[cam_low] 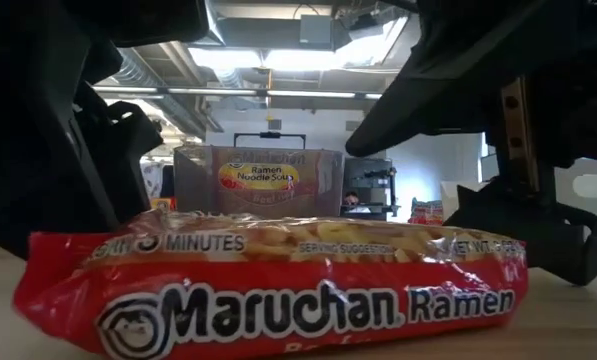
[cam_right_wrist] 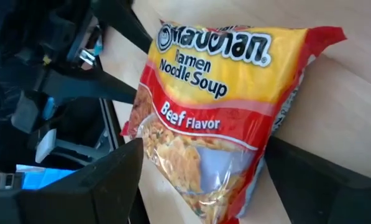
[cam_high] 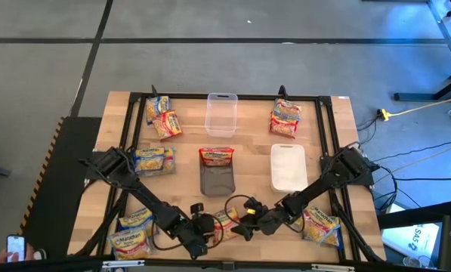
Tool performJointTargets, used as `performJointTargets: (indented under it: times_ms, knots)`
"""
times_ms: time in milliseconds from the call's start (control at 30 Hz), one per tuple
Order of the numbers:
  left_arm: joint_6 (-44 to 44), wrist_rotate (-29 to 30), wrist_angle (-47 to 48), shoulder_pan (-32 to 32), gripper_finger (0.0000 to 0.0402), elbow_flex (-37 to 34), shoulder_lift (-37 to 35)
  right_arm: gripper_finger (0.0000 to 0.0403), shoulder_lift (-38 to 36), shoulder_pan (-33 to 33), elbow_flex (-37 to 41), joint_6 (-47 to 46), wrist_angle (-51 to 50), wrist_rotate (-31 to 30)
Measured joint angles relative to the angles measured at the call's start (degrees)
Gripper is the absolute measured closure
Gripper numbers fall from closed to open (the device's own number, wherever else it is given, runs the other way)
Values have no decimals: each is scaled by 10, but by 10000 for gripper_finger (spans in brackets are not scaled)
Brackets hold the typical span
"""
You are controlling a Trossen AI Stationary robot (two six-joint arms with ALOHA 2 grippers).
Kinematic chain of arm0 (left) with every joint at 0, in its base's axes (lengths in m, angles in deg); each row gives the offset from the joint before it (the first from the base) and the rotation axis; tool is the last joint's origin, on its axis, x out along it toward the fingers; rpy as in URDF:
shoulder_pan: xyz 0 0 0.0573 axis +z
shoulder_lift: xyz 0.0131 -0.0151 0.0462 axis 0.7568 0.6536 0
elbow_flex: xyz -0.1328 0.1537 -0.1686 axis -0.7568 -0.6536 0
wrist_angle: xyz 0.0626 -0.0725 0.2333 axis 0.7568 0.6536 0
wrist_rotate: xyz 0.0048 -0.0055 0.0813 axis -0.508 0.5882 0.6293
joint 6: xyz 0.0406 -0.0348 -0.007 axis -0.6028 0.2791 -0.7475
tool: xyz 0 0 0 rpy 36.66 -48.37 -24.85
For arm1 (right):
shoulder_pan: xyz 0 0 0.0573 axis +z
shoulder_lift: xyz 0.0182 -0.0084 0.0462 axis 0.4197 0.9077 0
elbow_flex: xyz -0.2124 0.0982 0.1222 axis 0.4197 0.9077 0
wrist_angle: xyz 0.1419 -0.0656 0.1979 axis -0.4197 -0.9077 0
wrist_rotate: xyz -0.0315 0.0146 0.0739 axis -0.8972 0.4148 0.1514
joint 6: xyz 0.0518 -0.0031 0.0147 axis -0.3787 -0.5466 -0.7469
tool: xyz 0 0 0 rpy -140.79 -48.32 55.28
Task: Sort Maruchan noodles
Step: Put the red noodle pack into the gray bin
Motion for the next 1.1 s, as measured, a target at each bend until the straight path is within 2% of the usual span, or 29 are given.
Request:
performJointTargets:
  times_ms: [233,333,500,633,767,900,1100]
  knots:
    - [-1,0,1,-2,225,-1,0,90,4,0,3,61,78,9]
    - [-1,6,-5,-2,225,-1,0,91,4,-1,2,55,81,27]
    - [-14,17,-33,-2,225,0,0,91,4,-1,-3,49,81,24]
    - [-46,23,-69,-2,225,0,0,91,8,-1,-22,93,68,23]
    - [-47,25,-63,-1,225,0,0,99,6,-1,-46,129,58,24]
    - [-47,24,-57,-1,225,0,-1,142,6,-1,-55,156,34,24]
    - [-43,1,-16,-8,225,1,-27,246,6,0,-63,198,34,36]
